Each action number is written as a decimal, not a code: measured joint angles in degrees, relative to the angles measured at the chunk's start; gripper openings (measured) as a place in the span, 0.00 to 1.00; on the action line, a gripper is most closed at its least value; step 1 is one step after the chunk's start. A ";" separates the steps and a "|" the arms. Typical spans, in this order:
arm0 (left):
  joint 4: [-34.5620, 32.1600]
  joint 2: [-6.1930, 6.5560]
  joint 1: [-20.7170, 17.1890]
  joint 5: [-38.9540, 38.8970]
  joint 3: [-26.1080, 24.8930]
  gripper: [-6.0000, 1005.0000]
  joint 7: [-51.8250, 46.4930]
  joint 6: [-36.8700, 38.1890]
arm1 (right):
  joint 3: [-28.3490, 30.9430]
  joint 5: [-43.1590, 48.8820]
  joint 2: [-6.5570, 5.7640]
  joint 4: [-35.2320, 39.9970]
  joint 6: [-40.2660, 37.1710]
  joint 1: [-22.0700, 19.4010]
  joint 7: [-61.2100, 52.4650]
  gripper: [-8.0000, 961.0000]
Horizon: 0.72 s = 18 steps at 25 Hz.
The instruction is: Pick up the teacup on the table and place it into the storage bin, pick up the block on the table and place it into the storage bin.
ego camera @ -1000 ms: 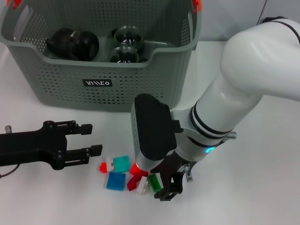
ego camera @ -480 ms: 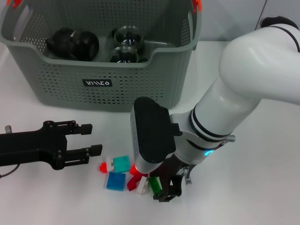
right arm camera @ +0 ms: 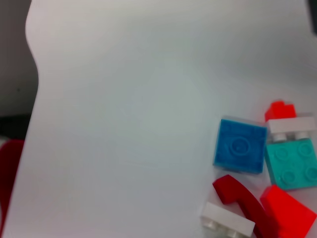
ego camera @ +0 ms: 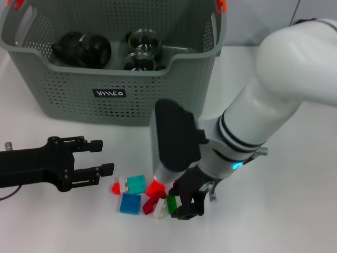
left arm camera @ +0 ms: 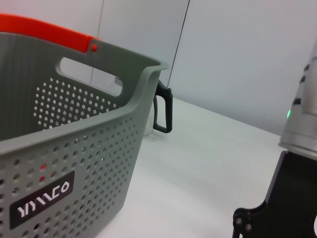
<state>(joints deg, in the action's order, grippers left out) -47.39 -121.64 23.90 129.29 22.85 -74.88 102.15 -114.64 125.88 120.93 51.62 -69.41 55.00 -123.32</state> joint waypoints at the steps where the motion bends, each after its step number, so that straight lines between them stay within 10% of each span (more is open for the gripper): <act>1: -0.02 0.00 -0.04 0.00 0.00 0.66 0.00 0.01 | 0.91 0.00 -0.16 0.24 -0.68 -0.16 -0.03 0.45; 18: 0.00 -0.18 -0.28 -0.59 -0.27 0.66 0.00 -0.68 | 34.60 -0.85 -0.75 24.76 -19.66 -12.79 3.36 0.45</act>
<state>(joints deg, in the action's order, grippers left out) -47.39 -121.82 23.62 128.70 22.58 -74.89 101.47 -80.04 125.03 120.18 76.38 -89.07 42.20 -119.97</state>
